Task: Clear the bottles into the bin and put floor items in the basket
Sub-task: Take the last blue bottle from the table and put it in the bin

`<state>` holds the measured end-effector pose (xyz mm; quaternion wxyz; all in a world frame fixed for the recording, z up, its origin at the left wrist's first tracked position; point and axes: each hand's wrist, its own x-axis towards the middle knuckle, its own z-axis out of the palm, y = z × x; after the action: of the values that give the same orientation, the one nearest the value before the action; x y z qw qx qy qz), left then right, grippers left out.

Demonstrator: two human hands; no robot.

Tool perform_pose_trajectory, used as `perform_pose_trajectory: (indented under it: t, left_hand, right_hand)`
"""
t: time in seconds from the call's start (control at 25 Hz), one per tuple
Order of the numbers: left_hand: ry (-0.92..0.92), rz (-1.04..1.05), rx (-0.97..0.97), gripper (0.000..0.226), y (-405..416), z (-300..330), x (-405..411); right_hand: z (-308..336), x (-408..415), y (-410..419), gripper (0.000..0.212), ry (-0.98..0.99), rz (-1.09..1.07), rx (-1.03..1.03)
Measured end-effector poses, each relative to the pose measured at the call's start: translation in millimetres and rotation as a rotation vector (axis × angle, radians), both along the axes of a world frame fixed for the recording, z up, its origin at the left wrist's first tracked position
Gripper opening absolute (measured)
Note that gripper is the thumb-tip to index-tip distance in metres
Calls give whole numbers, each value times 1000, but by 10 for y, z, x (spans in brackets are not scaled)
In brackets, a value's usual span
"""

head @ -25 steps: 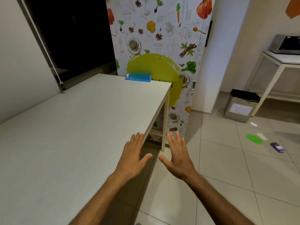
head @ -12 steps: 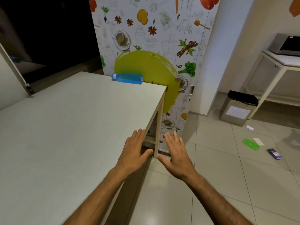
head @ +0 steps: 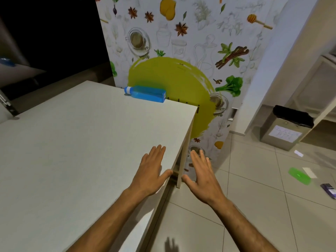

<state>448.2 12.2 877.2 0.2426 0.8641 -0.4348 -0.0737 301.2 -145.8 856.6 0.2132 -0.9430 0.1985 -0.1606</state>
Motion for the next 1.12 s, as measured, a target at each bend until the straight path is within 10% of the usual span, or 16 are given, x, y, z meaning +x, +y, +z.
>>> perform_pose_trajectory:
  t: [1.12]
  left_hand:
    - [140,518,-57,72,-1758,145,2462]
  right_hand:
    - [246,3883,-2449,80,-34,431,123]
